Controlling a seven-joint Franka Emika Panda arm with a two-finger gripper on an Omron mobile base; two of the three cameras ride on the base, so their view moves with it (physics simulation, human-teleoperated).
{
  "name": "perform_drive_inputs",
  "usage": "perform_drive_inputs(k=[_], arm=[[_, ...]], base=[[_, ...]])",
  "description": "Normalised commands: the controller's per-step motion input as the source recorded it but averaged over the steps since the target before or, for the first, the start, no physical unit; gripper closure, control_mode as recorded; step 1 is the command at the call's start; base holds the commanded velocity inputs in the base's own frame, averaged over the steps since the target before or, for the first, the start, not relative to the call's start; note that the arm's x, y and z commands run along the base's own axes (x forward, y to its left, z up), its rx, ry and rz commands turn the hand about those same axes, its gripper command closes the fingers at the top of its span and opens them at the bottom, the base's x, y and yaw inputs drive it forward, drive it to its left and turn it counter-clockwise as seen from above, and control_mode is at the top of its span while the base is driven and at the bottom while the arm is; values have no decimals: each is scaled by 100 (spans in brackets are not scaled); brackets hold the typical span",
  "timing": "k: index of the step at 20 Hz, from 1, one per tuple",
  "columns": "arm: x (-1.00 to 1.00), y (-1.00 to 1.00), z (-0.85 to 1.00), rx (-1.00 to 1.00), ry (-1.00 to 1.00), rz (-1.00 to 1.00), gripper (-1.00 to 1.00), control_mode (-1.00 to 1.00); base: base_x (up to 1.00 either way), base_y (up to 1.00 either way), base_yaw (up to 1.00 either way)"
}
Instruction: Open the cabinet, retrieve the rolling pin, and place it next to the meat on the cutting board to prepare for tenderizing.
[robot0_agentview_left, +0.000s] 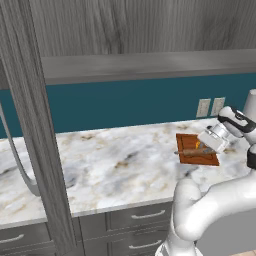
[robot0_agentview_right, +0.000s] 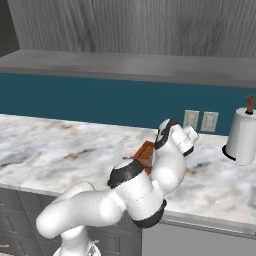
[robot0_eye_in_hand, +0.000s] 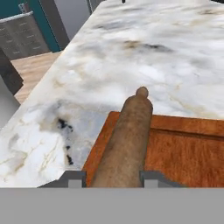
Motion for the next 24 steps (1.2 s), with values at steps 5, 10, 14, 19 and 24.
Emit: perform_drive_inputs(k=[5,10,14,19,24], arm=[[51,-12,-19,4,0,2,100,-100],[36,-1,-37,2,2,5,100,-100],[16,0,-39,4,0,6,100,-100],[-4,1,-23,1,0,0,-100,-100],[-35,0,12,0,-11,0,-100,-100]], base=[[0,0,0],[0,0,0],[0,0,0],[0,0,0],[0,0,0]])
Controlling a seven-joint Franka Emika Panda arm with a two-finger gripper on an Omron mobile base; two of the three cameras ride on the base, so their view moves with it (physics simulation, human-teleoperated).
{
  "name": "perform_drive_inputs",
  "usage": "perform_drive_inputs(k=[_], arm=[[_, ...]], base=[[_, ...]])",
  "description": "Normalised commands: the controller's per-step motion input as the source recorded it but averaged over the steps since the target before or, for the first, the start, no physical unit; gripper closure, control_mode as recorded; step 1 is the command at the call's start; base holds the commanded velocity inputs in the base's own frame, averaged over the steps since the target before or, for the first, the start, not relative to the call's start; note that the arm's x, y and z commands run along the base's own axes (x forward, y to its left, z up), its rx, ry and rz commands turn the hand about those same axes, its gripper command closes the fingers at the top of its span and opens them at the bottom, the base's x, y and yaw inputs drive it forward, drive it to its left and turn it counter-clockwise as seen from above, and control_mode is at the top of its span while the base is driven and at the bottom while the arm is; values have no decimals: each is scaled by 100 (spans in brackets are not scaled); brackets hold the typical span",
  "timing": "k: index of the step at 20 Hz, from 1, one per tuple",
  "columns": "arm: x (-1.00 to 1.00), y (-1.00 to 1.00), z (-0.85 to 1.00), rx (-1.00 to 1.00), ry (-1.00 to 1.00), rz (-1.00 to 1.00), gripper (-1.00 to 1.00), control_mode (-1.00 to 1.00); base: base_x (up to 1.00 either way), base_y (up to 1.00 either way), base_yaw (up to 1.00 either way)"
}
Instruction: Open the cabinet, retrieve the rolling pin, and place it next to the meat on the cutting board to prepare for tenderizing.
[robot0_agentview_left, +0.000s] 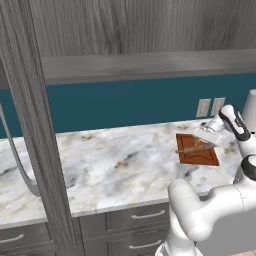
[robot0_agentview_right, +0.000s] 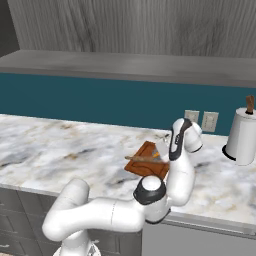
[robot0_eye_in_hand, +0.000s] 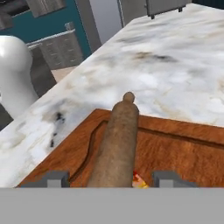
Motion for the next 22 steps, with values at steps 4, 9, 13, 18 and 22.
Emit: perform_drive_inputs(k=[4,9,13,18,22], arm=[[-45,0,15,0,-18,0,-100,-100],[-43,1,27,0,-21,0,-100,-100],[-45,11,36,0,-21,0,-100,-100],[-50,19,17,0,-15,0,-100,-100],[-60,23,1,0,-10,0,-100,-100]], base=[[0,0,0],[0,0,0],[0,0,0],[0,0,0],[0,0,0]])
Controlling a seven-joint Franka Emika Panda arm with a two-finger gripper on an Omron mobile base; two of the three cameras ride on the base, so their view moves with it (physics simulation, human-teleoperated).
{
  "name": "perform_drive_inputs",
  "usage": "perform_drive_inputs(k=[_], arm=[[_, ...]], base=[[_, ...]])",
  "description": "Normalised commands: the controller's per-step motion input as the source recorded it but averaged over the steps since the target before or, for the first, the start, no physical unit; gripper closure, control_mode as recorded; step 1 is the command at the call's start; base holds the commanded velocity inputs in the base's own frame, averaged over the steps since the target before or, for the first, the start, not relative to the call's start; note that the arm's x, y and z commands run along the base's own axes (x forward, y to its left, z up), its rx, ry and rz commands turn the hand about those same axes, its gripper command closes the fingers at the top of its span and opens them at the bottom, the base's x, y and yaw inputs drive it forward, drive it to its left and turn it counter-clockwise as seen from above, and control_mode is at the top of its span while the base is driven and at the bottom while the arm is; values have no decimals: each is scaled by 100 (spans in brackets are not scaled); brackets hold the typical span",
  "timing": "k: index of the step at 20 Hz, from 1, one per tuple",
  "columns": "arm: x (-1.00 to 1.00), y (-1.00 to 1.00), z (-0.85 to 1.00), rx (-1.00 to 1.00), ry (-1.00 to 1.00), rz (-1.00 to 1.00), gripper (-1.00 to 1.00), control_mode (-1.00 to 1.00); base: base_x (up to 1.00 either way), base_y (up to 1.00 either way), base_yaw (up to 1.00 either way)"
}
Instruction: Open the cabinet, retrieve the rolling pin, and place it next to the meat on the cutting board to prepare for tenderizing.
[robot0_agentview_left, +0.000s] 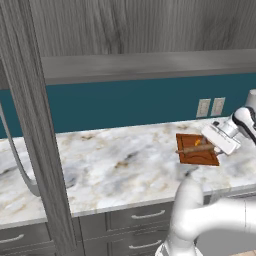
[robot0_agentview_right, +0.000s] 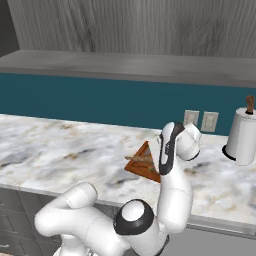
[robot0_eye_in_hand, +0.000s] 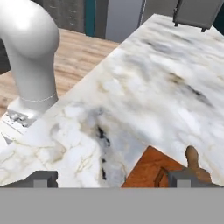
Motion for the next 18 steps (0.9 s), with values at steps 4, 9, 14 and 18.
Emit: perform_drive_inputs(k=[4,9,14,18], arm=[[-68,21,14,0,-9,0,-100,-100],[-73,20,30,0,-7,0,-100,-100],[-76,20,31,0,-6,0,-100,-100],[-69,20,43,0,-7,0,-100,-100]], base=[[0,0,0],[0,0,0],[0,0,0],[0,0,0]])
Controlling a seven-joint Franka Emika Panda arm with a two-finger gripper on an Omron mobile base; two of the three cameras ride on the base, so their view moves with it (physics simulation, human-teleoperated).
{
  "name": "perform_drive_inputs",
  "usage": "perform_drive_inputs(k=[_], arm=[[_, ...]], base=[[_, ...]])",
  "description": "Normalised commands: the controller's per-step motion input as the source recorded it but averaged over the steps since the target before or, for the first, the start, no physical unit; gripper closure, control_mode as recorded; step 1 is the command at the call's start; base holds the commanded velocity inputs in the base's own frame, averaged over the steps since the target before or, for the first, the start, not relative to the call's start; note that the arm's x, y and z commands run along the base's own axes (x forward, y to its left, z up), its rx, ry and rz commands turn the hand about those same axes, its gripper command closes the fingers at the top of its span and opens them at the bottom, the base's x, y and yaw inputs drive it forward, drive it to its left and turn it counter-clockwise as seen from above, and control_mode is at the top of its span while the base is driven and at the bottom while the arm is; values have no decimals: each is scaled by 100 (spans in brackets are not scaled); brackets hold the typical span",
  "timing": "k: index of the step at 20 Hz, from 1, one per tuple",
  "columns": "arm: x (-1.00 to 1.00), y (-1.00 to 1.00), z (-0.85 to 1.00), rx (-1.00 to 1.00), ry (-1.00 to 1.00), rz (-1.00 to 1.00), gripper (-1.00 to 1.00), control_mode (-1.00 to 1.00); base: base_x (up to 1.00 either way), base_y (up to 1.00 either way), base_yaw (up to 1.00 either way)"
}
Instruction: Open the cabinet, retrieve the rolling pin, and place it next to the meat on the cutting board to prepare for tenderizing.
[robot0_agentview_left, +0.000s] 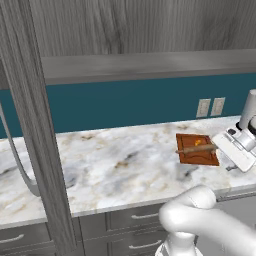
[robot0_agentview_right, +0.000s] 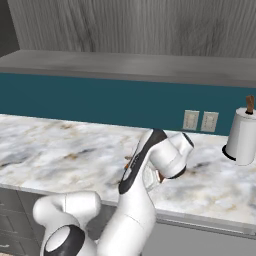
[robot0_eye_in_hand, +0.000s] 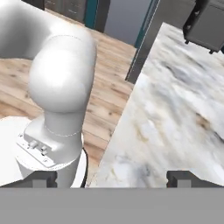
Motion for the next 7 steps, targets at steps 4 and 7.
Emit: perform_drive_inputs(k=[4,7], arm=[[-68,16,55,-1,-13,-1,-100,-100],[-68,18,55,-4,-15,-1,-100,-100]], base=[[0,0,0],[0,0,0]])
